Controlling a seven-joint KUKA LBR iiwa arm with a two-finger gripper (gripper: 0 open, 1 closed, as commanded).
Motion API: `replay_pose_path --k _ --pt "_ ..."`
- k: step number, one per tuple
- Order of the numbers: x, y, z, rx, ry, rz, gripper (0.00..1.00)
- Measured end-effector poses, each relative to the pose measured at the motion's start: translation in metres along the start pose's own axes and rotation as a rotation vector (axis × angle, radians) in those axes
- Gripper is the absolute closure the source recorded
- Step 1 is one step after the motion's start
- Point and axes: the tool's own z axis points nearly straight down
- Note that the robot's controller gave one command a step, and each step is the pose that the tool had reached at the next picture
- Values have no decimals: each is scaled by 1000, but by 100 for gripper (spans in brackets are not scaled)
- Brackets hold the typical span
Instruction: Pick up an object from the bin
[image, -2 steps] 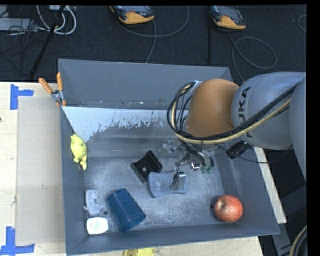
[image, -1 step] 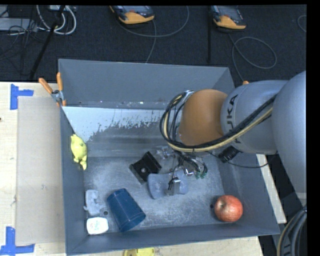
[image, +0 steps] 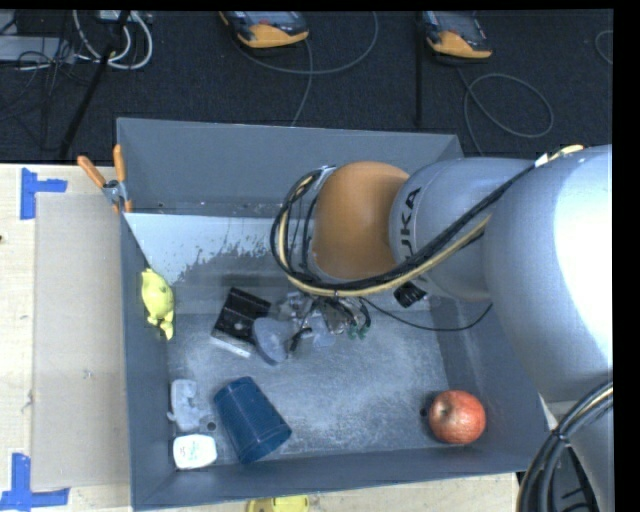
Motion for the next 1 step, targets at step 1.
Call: replay_pose_path --k 1 --pt "0 0 0 0 0 0 100"
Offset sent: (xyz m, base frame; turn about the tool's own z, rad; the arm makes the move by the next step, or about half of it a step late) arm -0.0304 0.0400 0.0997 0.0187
